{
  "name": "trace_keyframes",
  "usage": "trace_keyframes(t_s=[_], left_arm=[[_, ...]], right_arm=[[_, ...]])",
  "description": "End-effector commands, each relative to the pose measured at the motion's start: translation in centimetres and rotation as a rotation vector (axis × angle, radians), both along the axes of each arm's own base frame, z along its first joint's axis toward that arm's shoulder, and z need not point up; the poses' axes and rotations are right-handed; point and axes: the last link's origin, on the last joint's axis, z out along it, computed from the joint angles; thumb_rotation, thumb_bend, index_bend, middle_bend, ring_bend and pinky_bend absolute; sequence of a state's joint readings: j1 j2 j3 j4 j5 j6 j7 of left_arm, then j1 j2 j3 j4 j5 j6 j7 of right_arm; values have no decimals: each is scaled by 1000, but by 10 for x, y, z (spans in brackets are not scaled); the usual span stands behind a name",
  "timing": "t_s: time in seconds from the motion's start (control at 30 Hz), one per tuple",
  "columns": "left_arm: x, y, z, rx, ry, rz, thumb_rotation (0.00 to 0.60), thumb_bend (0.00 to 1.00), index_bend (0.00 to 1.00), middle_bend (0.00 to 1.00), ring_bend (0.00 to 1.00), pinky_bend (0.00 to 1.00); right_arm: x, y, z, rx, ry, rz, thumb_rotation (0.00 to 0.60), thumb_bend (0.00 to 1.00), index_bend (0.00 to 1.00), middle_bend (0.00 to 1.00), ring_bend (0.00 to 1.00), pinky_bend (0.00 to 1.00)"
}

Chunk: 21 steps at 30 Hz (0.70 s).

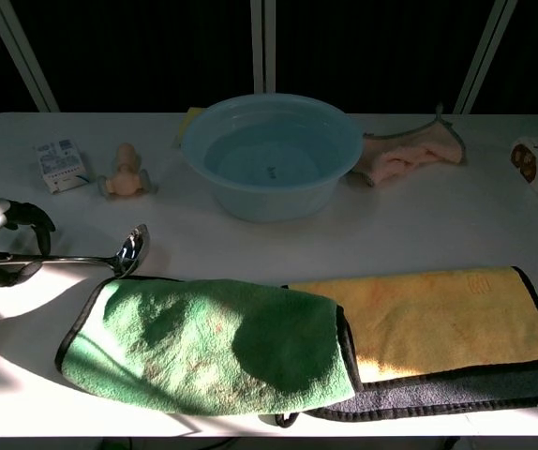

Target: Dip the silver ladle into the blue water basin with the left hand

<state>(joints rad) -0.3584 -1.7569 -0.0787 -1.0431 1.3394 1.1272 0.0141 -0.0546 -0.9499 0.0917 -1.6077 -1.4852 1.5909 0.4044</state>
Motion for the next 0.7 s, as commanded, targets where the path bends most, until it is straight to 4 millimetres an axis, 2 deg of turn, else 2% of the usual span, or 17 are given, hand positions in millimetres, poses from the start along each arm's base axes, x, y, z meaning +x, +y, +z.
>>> trace_keyframes(t_s=[0.03,0.2,0.43,0.7], left_arm=[[4,0,8,22,-71,6,600,399,630,341,206,260],[10,0,20,37,-139,3,600,422,660,448,320,364],[17,-2,29,2,-175,-12,600,423,659,483,383,481],[28,-1,39,13,-177,-71,600,424,666,536,538,710]], right_arm=[[0,0,0,0,0,0,600,380,0,0,0,0],[0,0,-1,4,1,0,600,380,0,0,0,0],[1,0,-1,7,3,0,600,380,0,0,0,0],[0,1,-1,18,6,-4,600,380,0,0,0,0]])
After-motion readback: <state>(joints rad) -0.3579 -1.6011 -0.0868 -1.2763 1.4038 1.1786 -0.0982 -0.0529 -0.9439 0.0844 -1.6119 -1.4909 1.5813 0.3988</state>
